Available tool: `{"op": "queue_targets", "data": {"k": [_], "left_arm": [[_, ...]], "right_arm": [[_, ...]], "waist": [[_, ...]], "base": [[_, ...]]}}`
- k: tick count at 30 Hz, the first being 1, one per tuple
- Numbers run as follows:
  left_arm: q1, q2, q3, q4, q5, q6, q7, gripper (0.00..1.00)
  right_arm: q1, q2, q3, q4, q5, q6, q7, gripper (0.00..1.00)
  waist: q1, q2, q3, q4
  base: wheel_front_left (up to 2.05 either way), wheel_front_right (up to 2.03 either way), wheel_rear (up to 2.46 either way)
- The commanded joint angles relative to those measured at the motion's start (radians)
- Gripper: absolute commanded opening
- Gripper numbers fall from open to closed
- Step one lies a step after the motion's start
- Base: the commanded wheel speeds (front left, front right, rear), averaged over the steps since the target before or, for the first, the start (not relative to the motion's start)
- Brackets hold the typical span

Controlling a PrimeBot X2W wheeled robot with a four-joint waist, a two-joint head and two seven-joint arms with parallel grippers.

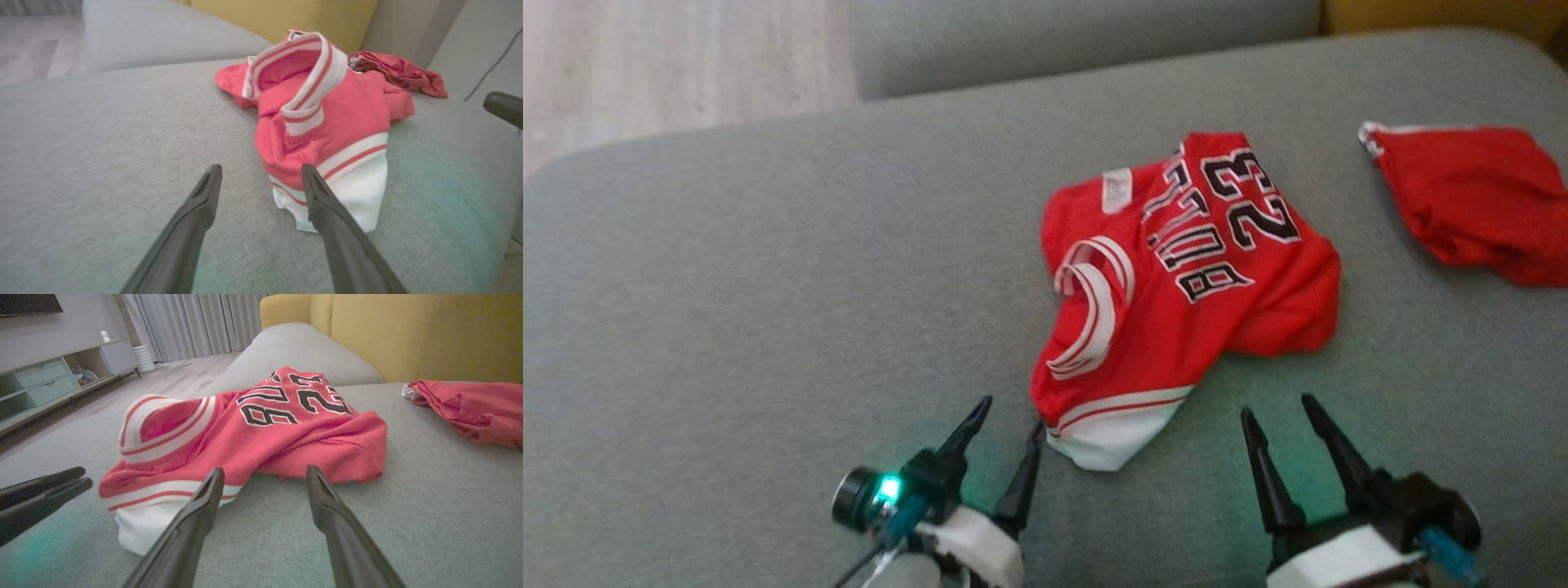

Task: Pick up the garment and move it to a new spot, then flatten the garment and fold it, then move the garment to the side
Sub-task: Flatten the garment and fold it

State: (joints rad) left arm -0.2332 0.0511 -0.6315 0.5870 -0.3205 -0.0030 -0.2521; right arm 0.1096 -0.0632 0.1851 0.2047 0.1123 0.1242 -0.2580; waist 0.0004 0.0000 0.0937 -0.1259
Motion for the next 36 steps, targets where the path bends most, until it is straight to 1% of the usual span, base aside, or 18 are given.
{"op": "queue_targets", "data": {"k": [1, 3, 5, 6, 7, 8, 9, 12, 16, 20, 21, 23, 27, 28, 29, 30, 33, 36], "left_arm": [[-0.056, -0.001, 0.002, 0.000, -0.012, -0.010, -0.010, 1.00], [-0.101, -0.001, -0.038, 0.043, -0.039, -0.029, -0.010, 1.00], [-0.138, -0.001, -0.073, 0.083, -0.056, -0.034, -0.010, 1.00], [-0.154, -0.001, -0.087, 0.097, -0.062, -0.034, -0.010, 0.93], [-0.169, -0.001, -0.097, 0.097, -0.067, -0.031, -0.010, 0.47], [-0.178, -0.001, -0.105, 0.093, -0.074, -0.031, -0.010, 0.19], [-0.184, -0.001, -0.115, 0.090, -0.080, -0.036, -0.010, 0.00], [-0.198, -0.001, -0.142, 0.051, -0.091, -0.052, -0.010, 0.00], [-0.245, -0.001, -0.169, -0.044, -0.125, -0.073, -0.010, 0.00], [-0.380, -0.001, -0.181, -0.137, -0.194, -0.093, -0.010, 0.00], [-0.380, -0.001, -0.181, -0.137, -0.194, -0.093, -0.010, 0.00], [-0.486, -0.001, -0.179, -0.149, -0.226, -0.099, -0.010, 0.00], [-0.738, -0.001, -0.136, -0.092, -0.278, -0.106, -0.010, 0.00], [-0.799, -0.001, -0.114, -0.066, -0.284, -0.103, -0.010, 0.00], [-0.898, -0.001, -0.056, -0.020, -0.315, -0.092, -0.010, 0.00], [-0.936, -0.001, -0.026, 0.001, -0.333, -0.085, -0.010, 0.00], [-0.994, 0.000, 0.016, 0.095, -0.371, -0.079, 0.006, 0.00], [-0.971, 0.021, 0.017, 0.195, -0.392, -0.079, 0.064, 0.00]], "right_arm": [[-0.044, -0.018, 0.026, -0.035, -0.010, 0.007, -0.004, 1.00], [-0.055, -0.020, 0.031, -0.034, -0.010, 0.007, -0.004, 1.00], [-0.062, -0.020, 0.034, -0.034, -0.010, 0.007, -0.004, 1.00], [-0.065, -0.019, 0.036, -0.033, -0.010, 0.007, -0.004, 1.00], [-0.067, -0.019, 0.037, -0.032, -0.010, 0.007, -0.004, 1.00], [-0.068, -0.019, 0.037, -0.030, -0.009, 0.007, -0.004, 1.00], [-0.068, -0.018, 0.037, -0.028, -0.008, 0.007, -0.004, 1.00], [-0.063, -0.015, 0.043, -0.021, -0.006, 0.007, -0.004, 1.00], [-0.054, -0.011, 0.056, -0.014, -0.002, 0.007, -0.004, 1.00], [-0.042, -0.007, 0.067, -0.009, 0.000, 0.007, -0.004, 1.00], [-0.042, -0.007, 0.067, -0.009, 0.000, 0.007, -0.004, 1.00], [-0.037, -0.004, 0.062, -0.008, 0.001, 0.007, -0.004, 1.00], [-0.034, 0.000, 0.057, -0.006, 0.002, 0.007, -0.004, 1.00], [-0.032, 0.001, 0.055, -0.006, 0.002, 0.007, -0.004, 1.00], [-0.025, 0.002, 0.046, -0.009, 0.002, 0.007, -0.004, 1.00], [-0.021, 0.003, 0.039, -0.010, 0.002, 0.007, -0.004, 1.00], [-0.005, 0.006, 0.014, -0.014, 0.000, 0.007, -0.004, 1.00], [0.009, 0.009, -0.003, -0.020, -0.001, 0.007, -0.004, 1.00]], "waist": [[-0.0004, 0.0000, 0.044, -0.042], [-0.0004, 0.0000, 0.060, -0.059], [-0.0004, 0.0000, 0.070, -0.075], [-0.0004, 0.0000, 0.072, -0.081], [-0.0004, 0.0000, 0.073, -0.088], [-0.0004, 0.0000, 0.071, -0.093], [-0.0004, 0.0000, 0.068, -0.099], [-0.0004, 0.0000, 0.046, -0.117], [-0.0004, 0.0000, 0.001, -0.148], [-0.0004, 0.0000, -0.051, -0.189], [-0.0004, 0.0000, -0.051, -0.189], [-0.0004, 0.0000, -0.073, -0.211], [-0.0004, 0.0000, -0.104, -0.256], [-0.0004, 0.0000, -0.111, -0.264], [-0.0004, 0.0000, -0.123, -0.273], [-0.0004, 0.0000, -0.128, -0.273], [-0.0004, 0.0000, -0.144, -0.254], [-0.0004, 0.0000, -0.152, -0.220]], "base": [[0.00, 0.00, 0.00], [0.00, 0.00, 0.00], [0.00, 0.00, 0.00], [0.00, 0.00, 0.00], [0.00, 0.00, 0.00], [0.00, 0.00, 0.00], [0.00, 0.00, 0.00], [0.00, 0.00, 0.00], [0.00, 0.00, 0.00], [0.00, 0.00, 0.00], [0.00, 0.00, 0.00], [0.00, 0.00, 0.00], [0.00, 0.00, 0.00], [0.00, 0.00, 0.00], [0.00, 0.00, 0.00], [0.00, 0.00, 0.00], [0.00, 0.00, 0.00], [0.00, 0.00, 0.00]]}}
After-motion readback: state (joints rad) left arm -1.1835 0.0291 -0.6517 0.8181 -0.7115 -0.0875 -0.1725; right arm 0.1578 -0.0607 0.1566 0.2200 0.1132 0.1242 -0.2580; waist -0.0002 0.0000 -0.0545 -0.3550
